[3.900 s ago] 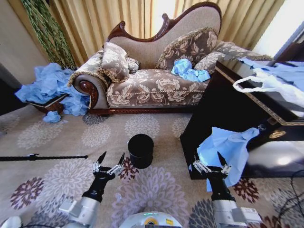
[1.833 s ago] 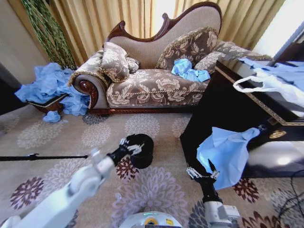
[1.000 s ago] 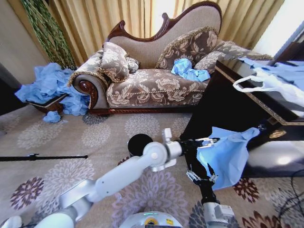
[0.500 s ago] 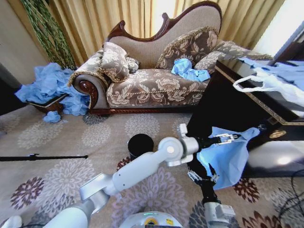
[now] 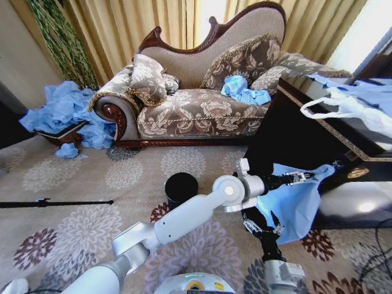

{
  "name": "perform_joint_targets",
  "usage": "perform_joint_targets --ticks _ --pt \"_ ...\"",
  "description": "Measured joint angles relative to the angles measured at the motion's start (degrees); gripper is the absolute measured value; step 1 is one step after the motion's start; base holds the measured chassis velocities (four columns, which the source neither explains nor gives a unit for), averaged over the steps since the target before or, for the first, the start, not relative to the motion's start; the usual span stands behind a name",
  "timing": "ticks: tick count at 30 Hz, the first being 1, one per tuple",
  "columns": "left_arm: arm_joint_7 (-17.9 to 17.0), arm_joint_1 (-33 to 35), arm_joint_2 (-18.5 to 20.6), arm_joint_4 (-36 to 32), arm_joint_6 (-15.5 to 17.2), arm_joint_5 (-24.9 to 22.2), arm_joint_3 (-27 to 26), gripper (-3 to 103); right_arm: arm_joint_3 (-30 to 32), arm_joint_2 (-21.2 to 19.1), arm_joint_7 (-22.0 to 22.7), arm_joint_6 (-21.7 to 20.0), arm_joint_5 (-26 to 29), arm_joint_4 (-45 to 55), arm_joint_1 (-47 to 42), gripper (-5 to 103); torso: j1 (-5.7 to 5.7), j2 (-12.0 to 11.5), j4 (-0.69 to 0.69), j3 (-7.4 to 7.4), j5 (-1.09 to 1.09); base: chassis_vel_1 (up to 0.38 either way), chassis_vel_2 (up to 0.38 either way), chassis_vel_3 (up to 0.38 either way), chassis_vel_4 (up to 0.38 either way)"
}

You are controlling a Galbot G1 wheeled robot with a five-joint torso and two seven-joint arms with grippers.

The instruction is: Place a garbage bag over the trash bin.

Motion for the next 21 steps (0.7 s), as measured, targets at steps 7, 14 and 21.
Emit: perform_joint_targets --ticks 7,14,21 --pt "0.3 0.7 -0.3 0.1 0.5 -0.1 0.1 14 0.1 -0.2 0.6 -0.1 0.1 -0.3 0.2 100 0.0 0.0 0.0 0.0 0.0 0.0 0.0 0.0 0.0" --pt "0.7 1.4 -1.4 0.5 0.6 0.0 0.0 5 0.4 -0.6 0.9 -0.2 0.3 -0.2 0.2 100 0.0 0.0 0.0 0.0 0.0 0.0 0.0 0.0 0.0" --pt "1.0 1.6 -0.8 -0.3 0.7 -0.1 -0.1 11 0.3 -0.5 1.2 -0.3 0.4 -0.5 0.4 100 0.0 0.0 0.0 0.0 0.0 0.0 0.0 0.0 0.0"
